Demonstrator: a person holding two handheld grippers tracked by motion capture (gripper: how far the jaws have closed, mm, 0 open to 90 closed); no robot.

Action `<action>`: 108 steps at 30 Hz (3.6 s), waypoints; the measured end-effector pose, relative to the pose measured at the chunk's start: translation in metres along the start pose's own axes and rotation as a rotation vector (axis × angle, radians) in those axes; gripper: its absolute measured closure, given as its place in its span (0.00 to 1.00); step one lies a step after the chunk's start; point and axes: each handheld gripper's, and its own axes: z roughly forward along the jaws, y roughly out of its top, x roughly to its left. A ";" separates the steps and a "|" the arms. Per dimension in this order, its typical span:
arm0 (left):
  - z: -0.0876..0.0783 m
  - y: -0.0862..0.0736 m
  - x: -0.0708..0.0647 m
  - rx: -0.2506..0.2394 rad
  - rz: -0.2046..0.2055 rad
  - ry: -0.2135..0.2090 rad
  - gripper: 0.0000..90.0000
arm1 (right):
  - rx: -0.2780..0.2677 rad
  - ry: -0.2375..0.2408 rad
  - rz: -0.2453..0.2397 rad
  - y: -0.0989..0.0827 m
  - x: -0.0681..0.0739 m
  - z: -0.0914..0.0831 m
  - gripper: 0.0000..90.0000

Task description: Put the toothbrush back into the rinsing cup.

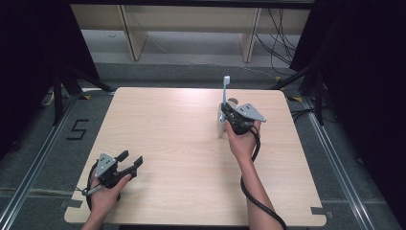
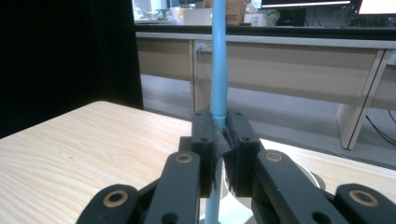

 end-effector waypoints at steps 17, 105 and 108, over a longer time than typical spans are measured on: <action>0.000 0.000 0.000 0.001 0.001 0.002 0.36 | 0.009 -0.002 -0.002 -0.005 0.000 0.000 0.93; 0.000 0.000 -0.001 -0.001 0.004 0.001 0.37 | 0.129 0.016 -0.070 -0.028 -0.001 -0.002 0.74; 0.000 0.000 -0.001 -0.002 0.003 0.001 0.37 | 0.127 -0.003 -0.085 -0.028 0.000 -0.002 0.66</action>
